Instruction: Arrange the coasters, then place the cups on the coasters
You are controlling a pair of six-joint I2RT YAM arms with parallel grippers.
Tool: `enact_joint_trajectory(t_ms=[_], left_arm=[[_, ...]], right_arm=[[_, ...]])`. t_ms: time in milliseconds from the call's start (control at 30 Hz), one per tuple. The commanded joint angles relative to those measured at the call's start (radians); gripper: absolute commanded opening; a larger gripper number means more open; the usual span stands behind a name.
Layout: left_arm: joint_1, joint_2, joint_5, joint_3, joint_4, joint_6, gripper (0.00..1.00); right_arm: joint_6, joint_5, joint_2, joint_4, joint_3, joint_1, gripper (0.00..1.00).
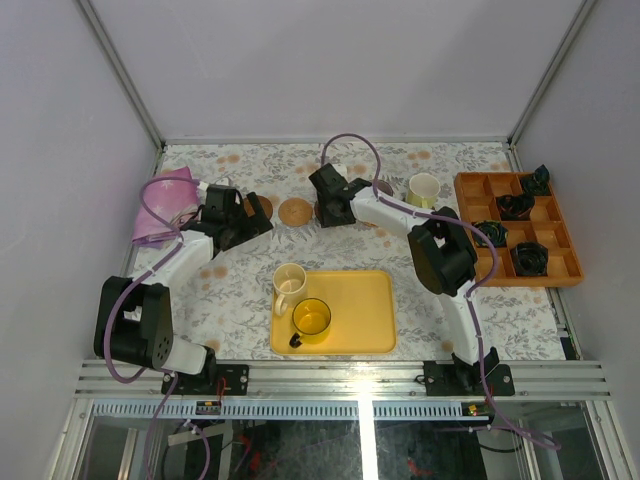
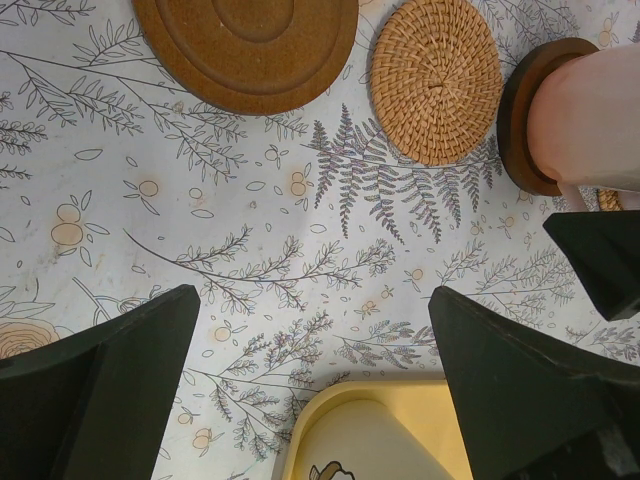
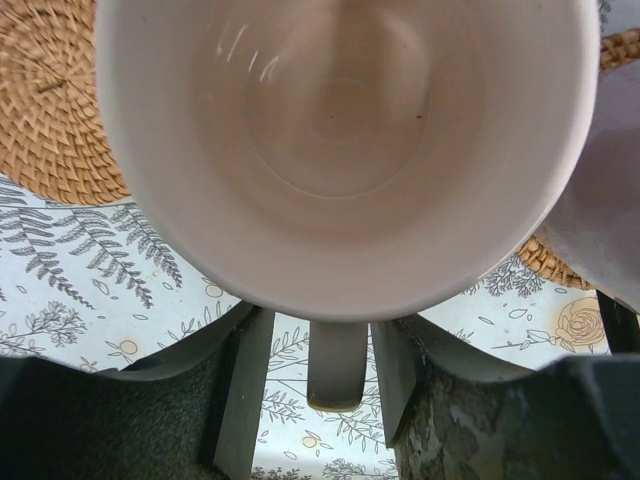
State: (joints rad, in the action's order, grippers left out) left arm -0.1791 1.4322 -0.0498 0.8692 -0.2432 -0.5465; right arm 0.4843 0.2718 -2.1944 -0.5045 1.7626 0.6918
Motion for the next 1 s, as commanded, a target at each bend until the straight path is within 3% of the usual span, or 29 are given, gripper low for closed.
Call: enact_joint_trajectory(t_ms=[0, 767, 967], left_arm=[[-0.006, 0.005, -0.012, 0.026, 0.018, 0.002, 1.00], [-0.008, -0.032, -0.012, 0.032, -0.006, 0.008, 1.00], [-0.017, -0.094, -0.087, 0.040, -0.054, 0.039, 1.00]], right_arm=[[0.016, -0.015, 0.080, 0.025, -0.024, -0.005, 0.50], [-0.005, -0.068, 0.119, 0.062, -0.064, 0.005, 0.50], [-0.002, -0.061, 0.147, 0.058, -0.101, 0.006, 0.52]])
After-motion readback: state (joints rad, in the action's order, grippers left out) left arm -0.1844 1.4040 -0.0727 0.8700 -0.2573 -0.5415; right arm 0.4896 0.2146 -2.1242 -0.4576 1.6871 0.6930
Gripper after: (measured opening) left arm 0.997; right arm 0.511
